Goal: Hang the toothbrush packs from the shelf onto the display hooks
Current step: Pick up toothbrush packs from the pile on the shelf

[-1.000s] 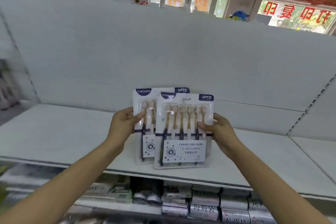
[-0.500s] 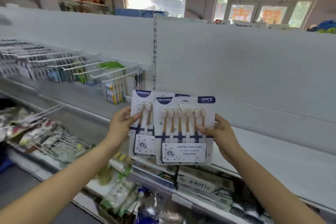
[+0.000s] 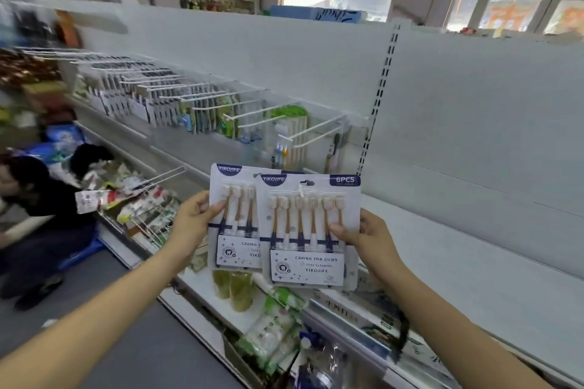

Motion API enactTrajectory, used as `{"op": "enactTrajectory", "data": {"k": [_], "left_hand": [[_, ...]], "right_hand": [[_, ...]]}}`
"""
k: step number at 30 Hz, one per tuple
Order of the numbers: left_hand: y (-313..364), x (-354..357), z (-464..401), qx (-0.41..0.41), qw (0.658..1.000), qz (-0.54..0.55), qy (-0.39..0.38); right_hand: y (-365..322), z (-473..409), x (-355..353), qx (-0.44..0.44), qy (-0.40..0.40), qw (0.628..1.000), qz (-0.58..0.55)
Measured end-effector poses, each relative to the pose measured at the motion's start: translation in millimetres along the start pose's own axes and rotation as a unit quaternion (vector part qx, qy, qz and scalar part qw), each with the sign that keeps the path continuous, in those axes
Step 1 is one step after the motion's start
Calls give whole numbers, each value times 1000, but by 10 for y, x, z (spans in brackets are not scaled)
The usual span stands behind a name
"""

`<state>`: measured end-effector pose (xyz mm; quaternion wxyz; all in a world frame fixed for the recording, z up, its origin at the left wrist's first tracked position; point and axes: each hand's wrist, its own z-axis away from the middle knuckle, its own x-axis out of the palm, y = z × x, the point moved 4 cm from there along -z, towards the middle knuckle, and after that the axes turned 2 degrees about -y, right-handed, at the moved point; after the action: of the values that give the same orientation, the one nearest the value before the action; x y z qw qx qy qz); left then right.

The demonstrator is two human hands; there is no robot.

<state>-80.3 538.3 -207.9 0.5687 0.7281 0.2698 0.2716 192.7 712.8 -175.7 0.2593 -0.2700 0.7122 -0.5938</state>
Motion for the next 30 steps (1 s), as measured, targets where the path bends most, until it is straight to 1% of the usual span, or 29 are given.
{"op": "enactTrajectory", "data": {"k": [3,8,13,16,22,26,30], "left_hand": [[-117,-377,-235,-2,1000,-1,11],[-300,-1077,-772,-8,1000,-7,17],[-303,-1680,-1364,-4,999,-30,9],[-260,-1955,-1648,-10,1000,-2,8],[-344,-2475,-2193,-26,999,21,16],[-486,-2841,-2604,-30,1000,6,-6],[-581,-3251,-3018,-32,999,7,-28]], "right_hand": [[138,-340,385,2,-22,1000,6],[475,-967,1108,8,-28,1000,-11],[640,-1554,1773,22,-26,999,-18],[639,-1823,2094,25,-30,999,-20],[614,-2248,2579,41,-12,999,-25],[633,-2497,2916,45,14,999,-18],[682,-2724,3340,47,57,997,-11]]}}
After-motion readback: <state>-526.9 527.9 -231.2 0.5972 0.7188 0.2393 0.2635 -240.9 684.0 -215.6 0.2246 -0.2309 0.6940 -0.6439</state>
